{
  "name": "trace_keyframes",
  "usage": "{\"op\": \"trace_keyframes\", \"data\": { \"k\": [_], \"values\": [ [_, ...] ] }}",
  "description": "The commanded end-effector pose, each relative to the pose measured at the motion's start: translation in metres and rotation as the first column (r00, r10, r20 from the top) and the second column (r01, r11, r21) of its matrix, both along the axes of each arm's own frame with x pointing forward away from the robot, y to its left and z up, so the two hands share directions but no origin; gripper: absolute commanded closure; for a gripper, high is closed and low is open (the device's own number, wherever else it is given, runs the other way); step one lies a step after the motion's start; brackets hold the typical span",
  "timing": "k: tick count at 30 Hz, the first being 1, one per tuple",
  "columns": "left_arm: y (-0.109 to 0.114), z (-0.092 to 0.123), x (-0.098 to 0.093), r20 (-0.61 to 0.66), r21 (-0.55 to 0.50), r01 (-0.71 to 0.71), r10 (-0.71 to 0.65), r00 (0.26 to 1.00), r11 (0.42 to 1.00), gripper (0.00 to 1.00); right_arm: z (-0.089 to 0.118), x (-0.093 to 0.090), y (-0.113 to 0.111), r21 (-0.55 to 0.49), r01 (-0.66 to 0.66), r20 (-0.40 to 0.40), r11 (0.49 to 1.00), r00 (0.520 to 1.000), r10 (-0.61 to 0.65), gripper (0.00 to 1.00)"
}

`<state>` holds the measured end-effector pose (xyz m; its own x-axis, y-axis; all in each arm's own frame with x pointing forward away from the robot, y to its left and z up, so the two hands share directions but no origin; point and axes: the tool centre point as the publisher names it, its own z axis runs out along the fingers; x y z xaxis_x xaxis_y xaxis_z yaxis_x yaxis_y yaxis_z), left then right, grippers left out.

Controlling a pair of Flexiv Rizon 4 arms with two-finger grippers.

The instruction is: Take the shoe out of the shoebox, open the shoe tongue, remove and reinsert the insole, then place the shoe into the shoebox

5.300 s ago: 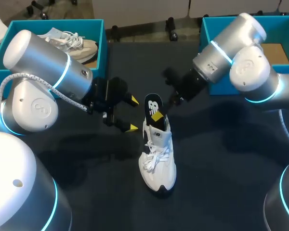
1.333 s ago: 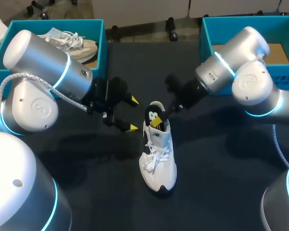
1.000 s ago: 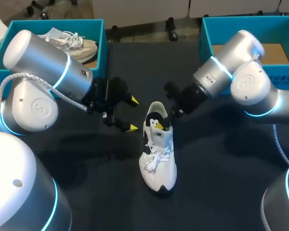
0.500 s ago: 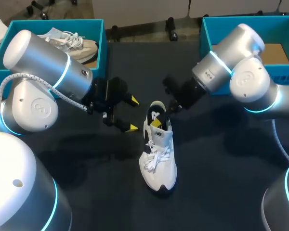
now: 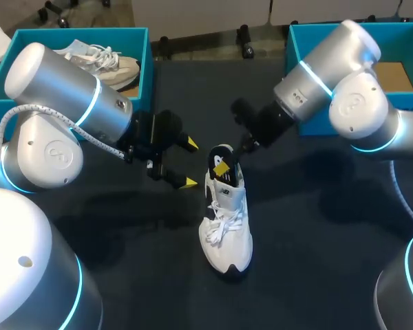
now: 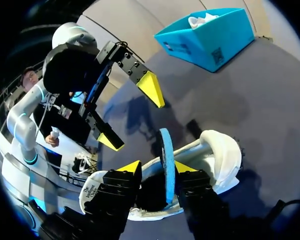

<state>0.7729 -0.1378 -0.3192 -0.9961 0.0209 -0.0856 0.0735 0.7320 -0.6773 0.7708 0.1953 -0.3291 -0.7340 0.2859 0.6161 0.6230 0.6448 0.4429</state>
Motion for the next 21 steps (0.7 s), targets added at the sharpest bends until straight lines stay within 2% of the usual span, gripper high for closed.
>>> {"op": "trace_keyframes", "data": {
  "k": [1,4,5,6,7,14,15,16,17,21],
  "values": [
    [0.000,0.000,-0.001,0.001,0.002,-0.001,0.001,1.000,1.000,0.00,-0.001,0.001,-0.001,-0.005,0.000,-0.004,1.000,1.000,0.000,0.67],
    [0.000,0.000,-0.001,0.001,0.002,-0.001,0.001,1.000,1.000,0.00,-0.004,0.004,0.001,-0.007,-0.012,-0.012,1.000,1.000,0.012,0.75],
    [0.000,0.000,-0.001,0.001,0.002,-0.001,0.001,1.000,1.000,0.00,-0.004,0.006,0.001,-0.007,-0.015,-0.014,1.000,1.000,0.014,0.80],
    [0.000,0.000,-0.001,0.001,0.002,-0.001,0.001,1.000,1.000,0.00,-0.003,0.007,0.002,-0.006,-0.018,-0.015,1.000,1.000,0.018,0.96],
    [0.000,0.000,-0.001,0.001,0.002,-0.001,0.001,1.000,1.000,0.00,-0.003,0.009,0.002,-0.007,-0.022,-0.018,1.000,1.000,0.022,1.00],
    [0.000,0.000,-0.001,0.001,0.002,-0.001,0.001,1.000,1.000,0.00,0.000,0.015,0.002,-0.007,-0.049,-0.043,0.999,0.998,0.049,1.00],
    [0.000,0.000,-0.001,0.001,0.002,-0.001,0.001,1.000,1.000,0.00,-0.001,0.015,0.001,-0.010,-0.056,-0.054,0.998,0.997,0.055,0.95],
    [0.000,0.000,-0.001,0.001,0.002,-0.001,0.001,1.000,1.000,0.00,-0.002,0.013,0.000,-0.020,-0.061,-0.060,0.998,0.996,0.059,0.71],
    [0.000,0.000,-0.001,0.001,0.002,-0.001,0.001,1.000,1.000,0.00,-0.003,0.012,-0.001,-0.028,-0.067,-0.069,0.997,0.996,0.065,0.63],
    [0.000,0.000,-0.001,0.001,0.002,-0.001,0.001,1.000,1.000,0.00,-0.005,0.006,-0.006,-0.078,-0.085,-0.086,0.993,0.993,0.078,0.58]
  ]
}}
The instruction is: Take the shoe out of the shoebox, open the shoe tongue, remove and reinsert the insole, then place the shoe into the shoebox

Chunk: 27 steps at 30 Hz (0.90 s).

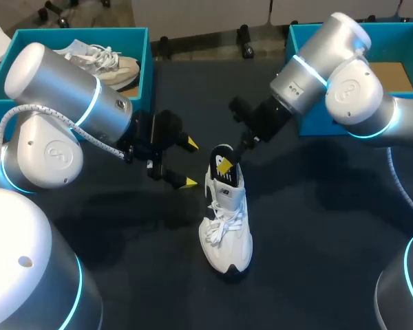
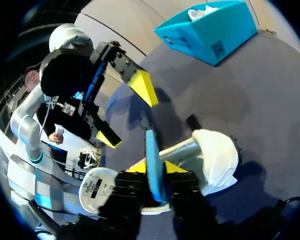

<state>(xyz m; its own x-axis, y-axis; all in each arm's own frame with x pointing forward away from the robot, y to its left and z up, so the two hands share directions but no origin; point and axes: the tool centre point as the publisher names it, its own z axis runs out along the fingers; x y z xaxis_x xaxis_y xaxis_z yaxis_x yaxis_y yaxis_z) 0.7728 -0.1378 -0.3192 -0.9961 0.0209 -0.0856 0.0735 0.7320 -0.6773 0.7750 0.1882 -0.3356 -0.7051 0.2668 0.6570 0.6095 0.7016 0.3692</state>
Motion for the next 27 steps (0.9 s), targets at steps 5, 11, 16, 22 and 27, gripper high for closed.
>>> {"op": "trace_keyframes", "data": {
  "k": [5,11,16,22,27],
  "values": [
    [0.000,0.000,-0.001,0.001,0.002,-0.001,0.001,1.000,1.000,0.00,0.000,-0.002,-0.003,-0.076,-0.039,-0.013,0.996,0.999,0.038,0.56],
    [0.000,0.000,-0.001,0.001,0.002,-0.001,0.001,1.000,1.000,0.00,-0.010,-0.004,0.000,-0.102,-0.066,-0.024,0.993,0.998,0.064,0.58],
    [0.000,0.000,-0.001,0.001,0.002,-0.001,0.001,1.000,1.000,0.00,-0.017,-0.006,0.002,-0.113,-0.084,-0.040,0.990,0.996,0.080,0.58],
    [0.000,0.000,-0.001,0.001,0.002,-0.001,0.001,1.000,1.000,0.00,-0.021,-0.008,0.003,-0.125,-0.092,-0.044,0.988,0.995,0.087,0.71],
    [0.000,0.000,-0.001,0.001,0.002,-0.001,0.001,1.000,1.000,0.00,-0.025,-0.009,0.003,-0.132,-0.103,-0.058,0.986,0.994,0.096,0.87]
  ]
}}
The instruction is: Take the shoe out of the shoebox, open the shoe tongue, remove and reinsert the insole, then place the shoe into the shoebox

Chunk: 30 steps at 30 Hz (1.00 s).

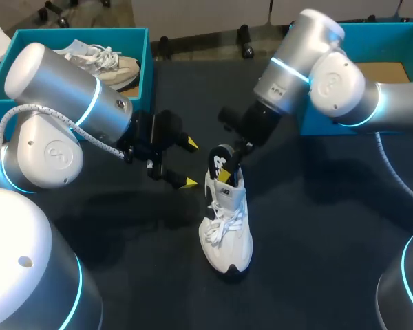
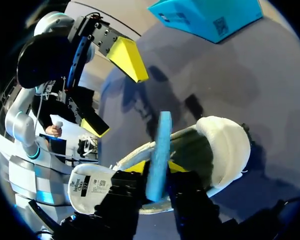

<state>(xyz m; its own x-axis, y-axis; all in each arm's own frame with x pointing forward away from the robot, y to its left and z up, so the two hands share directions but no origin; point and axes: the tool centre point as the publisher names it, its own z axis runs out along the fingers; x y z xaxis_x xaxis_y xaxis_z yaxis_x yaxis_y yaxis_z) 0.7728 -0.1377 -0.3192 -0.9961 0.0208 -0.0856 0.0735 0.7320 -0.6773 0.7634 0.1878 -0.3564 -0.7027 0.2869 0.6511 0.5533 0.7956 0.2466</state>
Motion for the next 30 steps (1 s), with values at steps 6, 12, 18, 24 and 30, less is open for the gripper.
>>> {"op": "trace_keyframes", "data": {
  "k": [6,12,18,24,30],
  "values": [
    [0.000,0.000,-0.001,0.001,0.002,-0.001,0.001,1.000,1.000,0.00,-0.006,0.002,0.003,-0.012,-0.025,-0.030,1.000,0.999,0.024,1.00],
    [0.000,0.000,-0.001,0.001,0.002,-0.001,0.001,1.000,1.000,0.00,-0.018,-0.007,0.005,-0.015,-0.067,-0.083,0.998,0.994,0.065,1.00],
    [0.000,0.000,-0.001,0.001,0.002,-0.001,0.001,1.000,1.000,0.00,-0.025,-0.020,0.004,-0.016,-0.078,-0.122,0.997,0.990,0.075,1.00],
    [0.000,0.000,-0.001,0.001,0.002,-0.001,0.001,1.000,1.000,0.00,-0.023,-0.022,0.002,-0.029,-0.074,-0.116,0.997,0.991,0.070,0.91],
    [0.000,0.000,-0.001,0.001,0.002,-0.001,0.001,1.000,1.000,0.00,-0.007,-0.015,-0.002,-0.044,-0.055,-0.056,0.997,0.997,0.053,0.71]
  ]
}}
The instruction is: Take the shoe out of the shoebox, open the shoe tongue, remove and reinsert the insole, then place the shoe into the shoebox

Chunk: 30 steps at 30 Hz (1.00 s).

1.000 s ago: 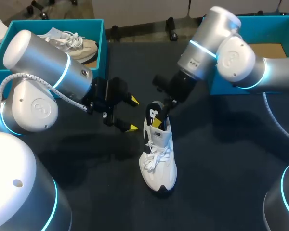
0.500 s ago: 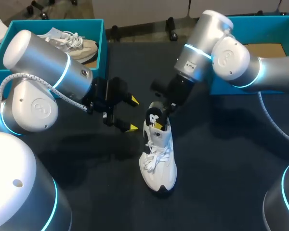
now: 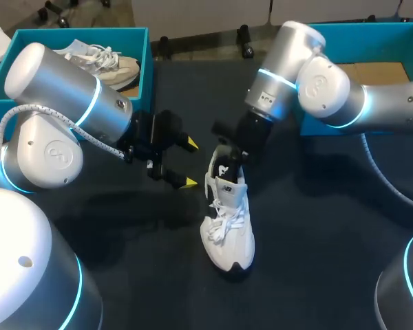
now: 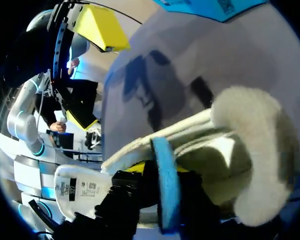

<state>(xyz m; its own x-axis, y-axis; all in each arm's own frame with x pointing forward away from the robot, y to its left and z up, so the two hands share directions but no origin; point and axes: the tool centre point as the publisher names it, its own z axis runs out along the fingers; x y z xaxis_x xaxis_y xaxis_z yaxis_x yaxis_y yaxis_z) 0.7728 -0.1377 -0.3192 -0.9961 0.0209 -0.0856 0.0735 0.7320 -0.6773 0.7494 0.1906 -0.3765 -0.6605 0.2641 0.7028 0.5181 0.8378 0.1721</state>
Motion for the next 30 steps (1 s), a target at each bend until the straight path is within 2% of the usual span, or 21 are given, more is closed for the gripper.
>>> {"op": "trace_keyframes", "data": {
  "k": [1,12,24,30],
  "values": [
    [0.000,0.000,-0.001,0.001,0.002,-0.001,0.001,1.000,1.000,0.00,0.016,-0.001,-0.005,-0.015,0.012,0.043,1.000,0.999,-0.012,0.68],
    [0.000,0.000,-0.001,0.001,0.002,-0.001,0.001,1.000,1.000,0.00,0.040,0.001,-0.003,-0.022,0.029,0.115,0.999,0.993,-0.026,0.60],
    [0.000,0.000,-0.001,0.001,0.002,-0.001,0.001,1.000,1.000,0.00,0.053,0.014,0.003,-0.017,0.025,0.162,1.000,0.987,-0.022,0.56],
    [0.000,0.000,-0.001,0.001,0.002,-0.001,0.001,1.000,1.000,0.00,0.060,0.022,0.005,-0.008,0.026,0.196,1.000,0.980,-0.024,0.57]
  ]
}}
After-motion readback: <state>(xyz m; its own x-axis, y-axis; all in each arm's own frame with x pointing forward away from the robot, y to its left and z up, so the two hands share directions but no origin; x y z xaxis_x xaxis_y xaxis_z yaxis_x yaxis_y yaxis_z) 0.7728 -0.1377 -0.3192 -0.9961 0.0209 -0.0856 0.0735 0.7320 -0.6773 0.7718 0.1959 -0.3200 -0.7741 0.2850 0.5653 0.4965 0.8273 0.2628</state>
